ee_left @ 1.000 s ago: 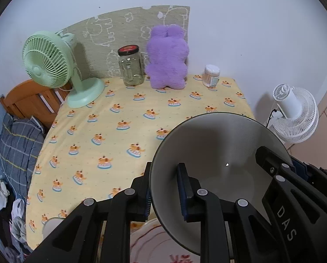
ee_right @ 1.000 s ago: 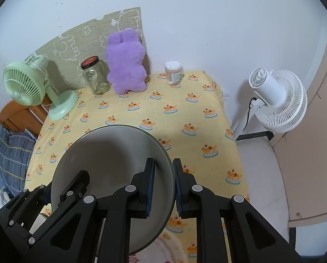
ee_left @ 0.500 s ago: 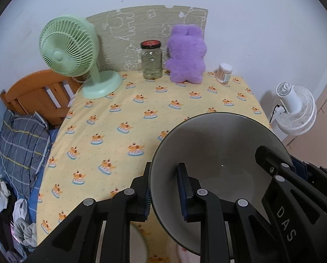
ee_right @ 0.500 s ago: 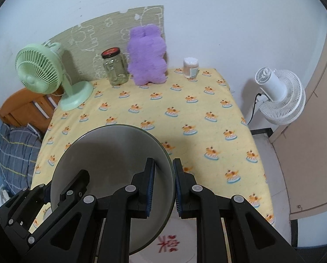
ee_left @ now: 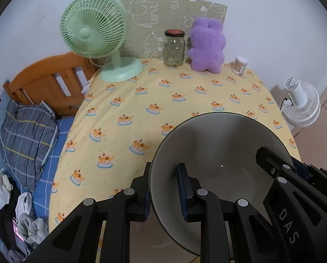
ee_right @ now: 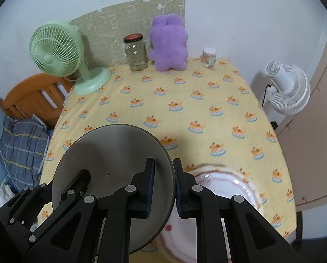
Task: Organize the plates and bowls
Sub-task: 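Lower the grey bowl into the other grey bowl and open both grippers, then grip the rim of the nested grey bowls with both grippers, then lift the nested bowls with both grippers over the plate stack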
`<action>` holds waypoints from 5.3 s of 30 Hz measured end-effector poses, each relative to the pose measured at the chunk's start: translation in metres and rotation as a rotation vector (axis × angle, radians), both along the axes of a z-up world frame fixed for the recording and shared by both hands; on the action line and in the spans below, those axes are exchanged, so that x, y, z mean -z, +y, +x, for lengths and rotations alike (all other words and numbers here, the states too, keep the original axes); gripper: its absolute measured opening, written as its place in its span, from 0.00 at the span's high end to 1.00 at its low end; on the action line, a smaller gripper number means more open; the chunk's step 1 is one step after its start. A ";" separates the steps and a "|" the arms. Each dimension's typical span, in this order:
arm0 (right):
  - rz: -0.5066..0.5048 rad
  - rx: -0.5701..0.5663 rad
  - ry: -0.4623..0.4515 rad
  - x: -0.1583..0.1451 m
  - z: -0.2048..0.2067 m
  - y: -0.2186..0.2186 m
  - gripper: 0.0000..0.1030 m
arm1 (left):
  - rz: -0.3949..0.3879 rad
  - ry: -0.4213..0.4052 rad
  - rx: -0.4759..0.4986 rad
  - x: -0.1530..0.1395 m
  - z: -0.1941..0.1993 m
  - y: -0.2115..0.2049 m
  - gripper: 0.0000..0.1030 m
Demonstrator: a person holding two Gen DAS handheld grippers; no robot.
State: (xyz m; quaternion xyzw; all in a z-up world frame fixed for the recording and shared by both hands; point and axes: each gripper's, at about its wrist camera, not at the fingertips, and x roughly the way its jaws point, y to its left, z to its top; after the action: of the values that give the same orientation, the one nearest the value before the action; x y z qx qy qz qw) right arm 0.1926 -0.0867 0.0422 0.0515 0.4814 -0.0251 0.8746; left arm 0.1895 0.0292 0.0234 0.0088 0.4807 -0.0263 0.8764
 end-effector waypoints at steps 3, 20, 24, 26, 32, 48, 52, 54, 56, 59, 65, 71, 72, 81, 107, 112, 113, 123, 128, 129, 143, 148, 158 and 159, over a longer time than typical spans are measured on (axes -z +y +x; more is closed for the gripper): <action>0.001 -0.003 0.009 0.005 -0.007 0.013 0.81 | 0.005 0.012 0.003 0.006 -0.007 0.010 0.81; -0.022 -0.052 0.065 0.030 -0.032 0.054 0.81 | 0.003 0.057 -0.016 0.031 -0.030 0.046 0.81; -0.028 -0.069 0.080 0.036 -0.031 0.059 0.81 | 0.007 0.070 -0.023 0.037 -0.032 0.050 0.81; -0.030 -0.073 0.090 0.039 -0.030 0.061 0.81 | 0.009 0.079 -0.023 0.040 -0.031 0.051 0.81; -0.029 -0.082 0.113 0.048 -0.027 0.064 0.81 | 0.018 0.093 -0.026 0.048 -0.030 0.054 0.81; -0.042 -0.080 0.165 0.070 -0.030 0.070 0.81 | 0.025 0.148 -0.008 0.068 -0.034 0.055 0.81; -0.041 -0.089 0.157 0.070 -0.032 0.072 0.78 | -0.009 0.157 0.025 0.070 -0.034 0.055 0.64; -0.017 -0.094 0.151 0.070 -0.032 0.070 0.73 | -0.023 0.152 0.020 0.070 -0.034 0.057 0.55; 0.022 -0.102 0.154 0.070 -0.033 0.067 0.62 | -0.030 0.164 0.026 0.071 -0.034 0.058 0.41; 0.032 -0.096 0.161 0.071 -0.036 0.063 0.38 | -0.045 0.172 0.026 0.073 -0.035 0.061 0.33; 0.064 -0.055 0.166 0.074 -0.038 0.049 0.29 | -0.062 0.180 0.022 0.076 -0.035 0.062 0.19; 0.108 -0.062 0.210 0.084 -0.034 0.043 0.29 | -0.064 0.206 0.020 0.084 -0.032 0.057 0.17; 0.113 -0.064 0.212 0.085 -0.033 0.043 0.29 | -0.065 0.208 0.018 0.085 -0.031 0.056 0.17; 0.191 -0.095 0.246 0.103 -0.018 0.043 0.29 | -0.063 0.238 -0.023 0.098 -0.021 0.058 0.17; 0.203 -0.114 0.266 0.111 -0.003 0.061 0.53 | -0.088 0.206 0.065 0.093 -0.017 0.048 0.40; 0.199 -0.112 0.270 0.109 -0.004 0.063 0.52 | -0.110 0.225 0.041 0.092 -0.019 0.051 0.40; 0.199 -0.113 0.270 0.109 -0.004 0.064 0.52 | -0.117 0.228 0.038 0.092 -0.020 0.053 0.40; 0.185 -0.105 0.255 0.097 -0.016 0.070 0.52 | -0.128 0.211 0.053 0.080 -0.031 0.059 0.40; 0.175 -0.086 0.251 0.087 -0.023 0.069 0.52 | -0.135 0.214 0.077 0.071 -0.035 0.057 0.40; 0.174 -0.081 0.249 0.085 -0.024 0.068 0.52 | -0.136 0.211 0.082 0.069 -0.036 0.056 0.40; 0.186 -0.040 0.178 0.059 -0.036 0.044 0.52 | -0.118 0.146 0.127 0.047 -0.040 0.031 0.40; 0.181 -0.048 0.168 0.054 -0.036 0.029 0.52 | -0.121 0.137 0.116 0.043 -0.039 0.016 0.40; 0.168 -0.086 0.166 0.046 -0.028 -0.011 0.52 | -0.133 0.131 0.075 0.038 -0.037 -0.025 0.40; 0.169 -0.091 0.167 0.045 -0.027 -0.016 0.52 | -0.132 0.130 0.070 0.037 -0.036 -0.029 0.40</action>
State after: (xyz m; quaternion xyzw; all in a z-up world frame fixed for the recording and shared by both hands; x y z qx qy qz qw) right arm 0.1656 -0.1030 -0.0031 0.1009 0.5549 0.0511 0.8242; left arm 0.1533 0.0003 -0.0138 -0.0338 0.5333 -0.0892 0.8405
